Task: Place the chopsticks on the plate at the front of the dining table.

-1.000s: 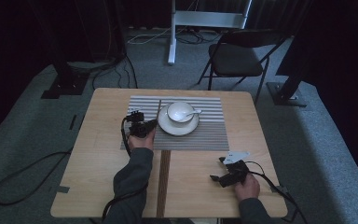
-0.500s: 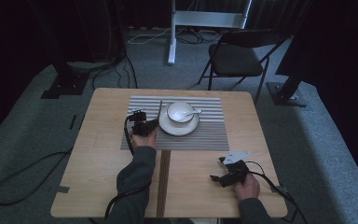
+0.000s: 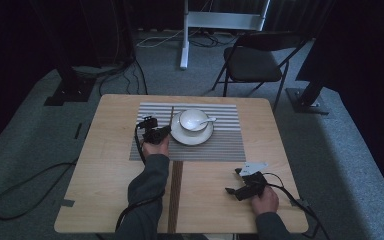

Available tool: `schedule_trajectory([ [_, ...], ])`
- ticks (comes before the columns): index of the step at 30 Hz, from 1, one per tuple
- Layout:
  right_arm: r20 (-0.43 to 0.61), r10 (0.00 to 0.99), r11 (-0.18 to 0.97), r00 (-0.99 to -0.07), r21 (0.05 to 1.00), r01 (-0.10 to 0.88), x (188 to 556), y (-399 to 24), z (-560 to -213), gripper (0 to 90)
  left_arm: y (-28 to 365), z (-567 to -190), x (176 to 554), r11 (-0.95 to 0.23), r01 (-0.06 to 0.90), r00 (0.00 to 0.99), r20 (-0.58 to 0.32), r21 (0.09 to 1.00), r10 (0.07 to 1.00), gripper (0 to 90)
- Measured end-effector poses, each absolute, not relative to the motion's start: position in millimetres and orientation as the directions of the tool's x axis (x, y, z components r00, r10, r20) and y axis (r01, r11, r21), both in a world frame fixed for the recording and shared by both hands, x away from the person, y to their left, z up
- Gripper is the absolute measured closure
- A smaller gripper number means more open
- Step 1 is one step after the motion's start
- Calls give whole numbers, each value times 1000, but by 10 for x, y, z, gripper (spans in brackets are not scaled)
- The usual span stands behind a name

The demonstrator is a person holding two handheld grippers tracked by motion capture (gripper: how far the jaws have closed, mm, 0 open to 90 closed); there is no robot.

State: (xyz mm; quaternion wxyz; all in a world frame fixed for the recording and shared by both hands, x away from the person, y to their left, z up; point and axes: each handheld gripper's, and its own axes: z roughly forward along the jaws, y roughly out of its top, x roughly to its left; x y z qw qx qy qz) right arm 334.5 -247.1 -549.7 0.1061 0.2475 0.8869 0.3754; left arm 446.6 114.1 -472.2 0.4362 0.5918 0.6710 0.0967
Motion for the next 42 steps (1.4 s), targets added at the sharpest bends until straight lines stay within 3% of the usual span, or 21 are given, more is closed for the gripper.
schedule_trajectory([
  [42,-2,519,595,-855,719,359,3345,-2470,-5497,113,1030,-4941,4731,405,699,-27,-545,589,838,847],
])
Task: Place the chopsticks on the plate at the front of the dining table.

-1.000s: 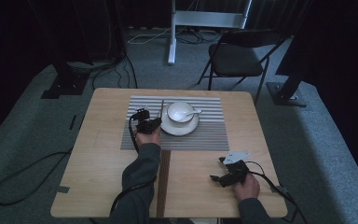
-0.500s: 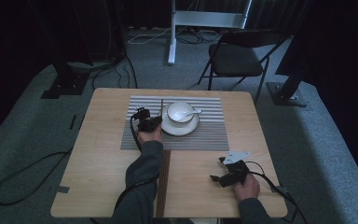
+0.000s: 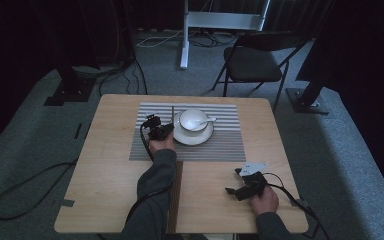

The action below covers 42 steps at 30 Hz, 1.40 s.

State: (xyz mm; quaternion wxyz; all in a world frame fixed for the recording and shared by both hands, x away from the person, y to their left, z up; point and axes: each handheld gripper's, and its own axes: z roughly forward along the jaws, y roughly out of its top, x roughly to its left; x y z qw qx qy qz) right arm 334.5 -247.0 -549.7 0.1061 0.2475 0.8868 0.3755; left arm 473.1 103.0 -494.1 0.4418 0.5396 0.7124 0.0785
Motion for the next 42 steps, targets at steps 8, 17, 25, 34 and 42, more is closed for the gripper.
schedule_trajectory([
  [8,-2,519,595,-855,719,359,3345,-2470,-5497,113,989,-4991,4766,403,708,-27,-548,580,836,847],
  [17,-2,521,594,-854,719,361,3343,-2468,-5497,113,931,-5033,4811,403,711,-34,-545,576,838,847],
  [25,-2,522,594,-853,719,362,3343,-2467,-5497,113,888,-5075,4850,405,718,-42,-545,566,837,847],
  [34,-2,522,594,-853,719,362,3343,-2467,-5497,113,869,-5116,4874,392,730,-34,-543,560,839,847],
  [42,-2,522,594,-853,719,362,3343,-2467,-5497,113,860,-5152,4886,385,740,-29,-546,552,837,847],
])
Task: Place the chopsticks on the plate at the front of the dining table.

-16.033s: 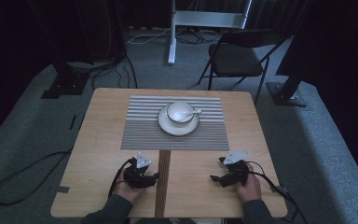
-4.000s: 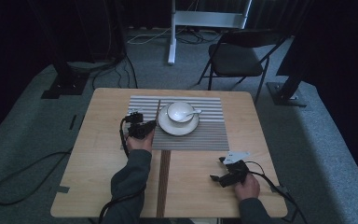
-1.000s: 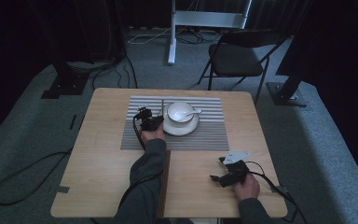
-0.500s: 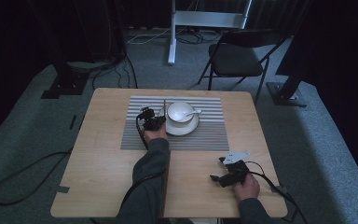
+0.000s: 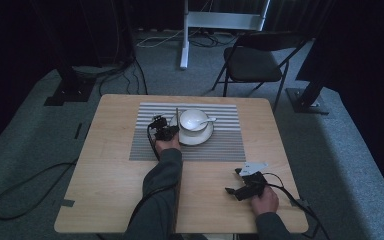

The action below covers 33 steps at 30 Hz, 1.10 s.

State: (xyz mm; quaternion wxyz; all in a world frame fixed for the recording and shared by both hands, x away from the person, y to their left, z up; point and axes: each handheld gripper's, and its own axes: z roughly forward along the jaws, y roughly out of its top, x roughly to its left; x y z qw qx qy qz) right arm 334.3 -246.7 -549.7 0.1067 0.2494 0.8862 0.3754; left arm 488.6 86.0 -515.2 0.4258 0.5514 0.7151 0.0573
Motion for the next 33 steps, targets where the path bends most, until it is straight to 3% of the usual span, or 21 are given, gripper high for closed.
schedule_trajectory([
  [15,-2,522,594,-853,719,362,3343,-2467,-5497,113,862,-5152,4893,370,750,-14,-546,548,837,844],
  [33,-2,522,594,-853,719,362,3343,-2467,-5497,113,893,-5105,4891,357,755,-7,-538,549,843,763],
])
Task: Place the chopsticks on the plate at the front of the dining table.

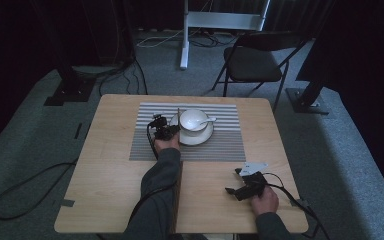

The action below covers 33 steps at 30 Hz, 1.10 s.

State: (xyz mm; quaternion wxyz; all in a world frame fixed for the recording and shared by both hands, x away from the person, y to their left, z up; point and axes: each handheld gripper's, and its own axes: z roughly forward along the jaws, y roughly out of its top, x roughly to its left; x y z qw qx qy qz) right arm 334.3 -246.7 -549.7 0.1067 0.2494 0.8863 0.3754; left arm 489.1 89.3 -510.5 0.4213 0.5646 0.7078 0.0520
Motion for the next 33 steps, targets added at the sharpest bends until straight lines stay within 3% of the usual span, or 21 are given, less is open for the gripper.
schedule_trajectory([
  [14,-2,522,594,-853,719,362,3343,-2467,-5497,113,1046,-5003,4840,339,733,7,-504,590,863,698],
  [33,-2,522,593,-853,719,362,3343,-2467,-5497,113,1286,-4812,4688,243,733,118,-470,635,875,541],
])
